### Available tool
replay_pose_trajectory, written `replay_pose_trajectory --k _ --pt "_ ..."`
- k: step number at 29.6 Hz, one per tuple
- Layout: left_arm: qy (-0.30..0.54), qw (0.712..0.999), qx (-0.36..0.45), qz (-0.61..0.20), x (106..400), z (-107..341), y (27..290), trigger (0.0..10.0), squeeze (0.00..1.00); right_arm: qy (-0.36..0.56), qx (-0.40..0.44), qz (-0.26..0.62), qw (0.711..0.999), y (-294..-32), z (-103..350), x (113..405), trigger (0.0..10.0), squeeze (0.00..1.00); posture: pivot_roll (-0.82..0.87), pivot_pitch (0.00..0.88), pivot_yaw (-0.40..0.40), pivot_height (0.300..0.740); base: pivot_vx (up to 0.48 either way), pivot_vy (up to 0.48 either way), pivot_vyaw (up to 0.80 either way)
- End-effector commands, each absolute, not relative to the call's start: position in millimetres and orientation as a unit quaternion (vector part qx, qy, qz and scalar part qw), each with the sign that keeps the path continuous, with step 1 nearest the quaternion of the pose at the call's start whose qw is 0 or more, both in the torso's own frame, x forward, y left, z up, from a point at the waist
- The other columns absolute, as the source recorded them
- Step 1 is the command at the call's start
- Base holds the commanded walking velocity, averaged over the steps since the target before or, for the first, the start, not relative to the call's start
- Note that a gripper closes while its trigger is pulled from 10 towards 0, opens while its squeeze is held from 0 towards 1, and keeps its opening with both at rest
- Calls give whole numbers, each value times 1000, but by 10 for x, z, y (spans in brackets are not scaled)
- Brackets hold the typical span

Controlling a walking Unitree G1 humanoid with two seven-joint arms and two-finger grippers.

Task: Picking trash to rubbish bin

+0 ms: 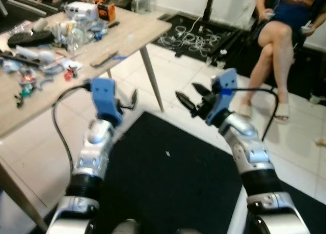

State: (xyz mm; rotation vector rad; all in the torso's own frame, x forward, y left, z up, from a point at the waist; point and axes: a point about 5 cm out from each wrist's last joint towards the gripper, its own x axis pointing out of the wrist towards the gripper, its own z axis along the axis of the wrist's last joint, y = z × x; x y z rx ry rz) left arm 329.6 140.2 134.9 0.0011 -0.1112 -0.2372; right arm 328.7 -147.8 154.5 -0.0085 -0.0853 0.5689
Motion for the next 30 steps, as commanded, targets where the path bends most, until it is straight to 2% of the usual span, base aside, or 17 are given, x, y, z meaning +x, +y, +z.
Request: replay_pose_trajectory --k 1,3,6,9,16,30 --pt "-47 992 7 -113 3231 1266 1450 10000 0 -59 -14 294 954 -1430 1569 3191 10000 0 -59 0 -21 740 0 0 769" --pt "-44 993 7 -110 3178 1231 1467 10000 0 -60 -14 295 953 -1441 1540 3115 10000 0 -59 0 -21 740 0 0 769" --pt "-33 993 -14 -117 2925 1122 1489 10000 0 -42 25 276 960 -1569 1405 2853 10000 0 -82 0 7 740 0 0 769" --pt "-28 992 -17 -122 2837 1078 1481 10000 0 -34 40 260 964 -1663 1348 2797 10000 0 -77 0 4 740 0 0 758" --pt "-47 991 -13 -128 2895 1113 1488 10000 0 -45 60 289 954 -1555 1362 2863 10000 0 -51 0 -4 740 0 0 744" --pt "-36 983 -49 -172 2956 1027 1453 10000 0 -35 48 316 947 -1600 1341 2888 10000 0 -75 0 -15 740 0 0 726"
